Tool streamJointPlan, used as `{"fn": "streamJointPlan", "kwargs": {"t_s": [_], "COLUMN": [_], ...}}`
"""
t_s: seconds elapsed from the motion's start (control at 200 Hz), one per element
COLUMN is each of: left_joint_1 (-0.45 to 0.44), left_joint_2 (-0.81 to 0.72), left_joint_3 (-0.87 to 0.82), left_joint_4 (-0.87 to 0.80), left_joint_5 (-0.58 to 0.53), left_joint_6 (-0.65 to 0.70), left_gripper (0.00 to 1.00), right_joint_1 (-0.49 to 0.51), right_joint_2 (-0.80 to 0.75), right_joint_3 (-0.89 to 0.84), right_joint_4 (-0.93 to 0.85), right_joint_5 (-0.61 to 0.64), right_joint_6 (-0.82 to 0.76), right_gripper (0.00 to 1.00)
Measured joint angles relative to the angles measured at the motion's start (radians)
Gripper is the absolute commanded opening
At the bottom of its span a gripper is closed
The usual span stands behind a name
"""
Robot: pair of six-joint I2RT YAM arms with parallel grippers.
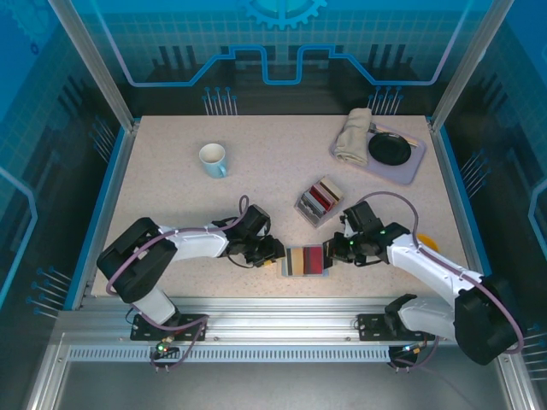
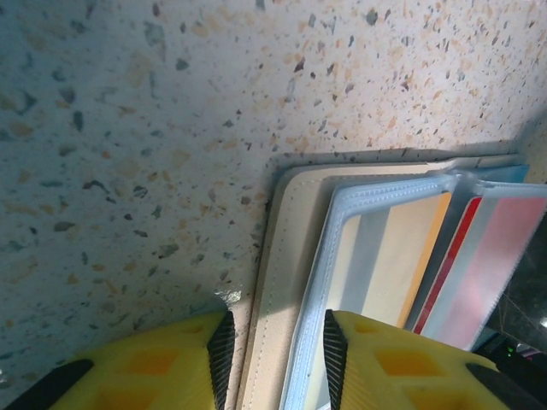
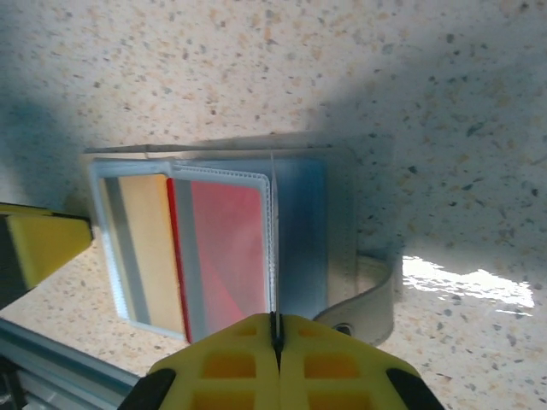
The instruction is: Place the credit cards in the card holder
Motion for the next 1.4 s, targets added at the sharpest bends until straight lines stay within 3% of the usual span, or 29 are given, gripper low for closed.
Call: {"fn": "streamJointPlan", "kwargs": {"t_s": [0.385, 0.615, 1.005, 1.401], "left_joint_1": [-0.008, -0.010, -0.010, -0.014], "left_joint_2": [0.005, 0.004, -0.146, -0.066], "left_joint_3": [0.000, 0.000, -0.023, -0.023], "left_joint_4": [0.021, 0.035, 0.012, 0.030], "left_joint_5": [0.003, -0.002, -0.097, -0.061], "left_joint_6": [0.000, -0.001, -0.017, -0.015], "left_gripper": [0.31, 0.31, 0.53, 0.52], "right_joint_1": [-0.037, 0.014, 0.062, 0.035], "right_joint_2": [-0.047, -0.001, 0.090, 0.105], "right_joint_3": [-0.003, 0.027, 0.051, -0.036], "right_joint_4": [0.053, 0.081, 0.127, 0.216], "right_joint_5": [-0.128, -0.158, -0.156, -0.185], "right_joint_6": [0.018, 0.021, 0.033, 0.034], "right_gripper": [0.08, 0.08, 0.07, 0.06]}}
